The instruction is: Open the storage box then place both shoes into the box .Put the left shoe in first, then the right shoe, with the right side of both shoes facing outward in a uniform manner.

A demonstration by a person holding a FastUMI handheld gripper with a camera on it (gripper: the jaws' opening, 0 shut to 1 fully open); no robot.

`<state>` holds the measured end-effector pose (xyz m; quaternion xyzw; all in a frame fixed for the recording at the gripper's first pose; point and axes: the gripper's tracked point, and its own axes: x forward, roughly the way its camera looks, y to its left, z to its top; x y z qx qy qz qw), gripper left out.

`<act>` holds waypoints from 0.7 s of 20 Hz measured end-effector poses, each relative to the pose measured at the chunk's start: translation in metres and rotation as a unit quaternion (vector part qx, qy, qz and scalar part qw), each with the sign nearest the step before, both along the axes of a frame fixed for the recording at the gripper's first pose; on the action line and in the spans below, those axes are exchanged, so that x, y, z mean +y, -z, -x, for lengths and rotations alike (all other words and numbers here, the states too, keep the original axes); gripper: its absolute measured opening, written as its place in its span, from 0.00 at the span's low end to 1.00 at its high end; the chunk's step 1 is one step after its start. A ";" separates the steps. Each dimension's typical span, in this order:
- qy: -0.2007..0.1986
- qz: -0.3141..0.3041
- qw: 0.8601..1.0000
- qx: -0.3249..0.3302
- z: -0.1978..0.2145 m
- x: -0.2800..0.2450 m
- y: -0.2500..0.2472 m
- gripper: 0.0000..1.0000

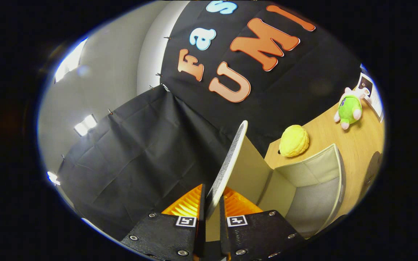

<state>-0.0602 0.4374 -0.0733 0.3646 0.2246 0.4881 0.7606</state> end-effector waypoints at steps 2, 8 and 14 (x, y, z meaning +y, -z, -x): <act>0.001 0.011 1.000 -0.010 0.003 0.018 -0.006 0.16; -0.011 0.038 0.999 -0.027 0.019 0.074 -0.005 0.18; 0.012 0.115 0.991 -0.060 0.016 0.108 0.018 0.57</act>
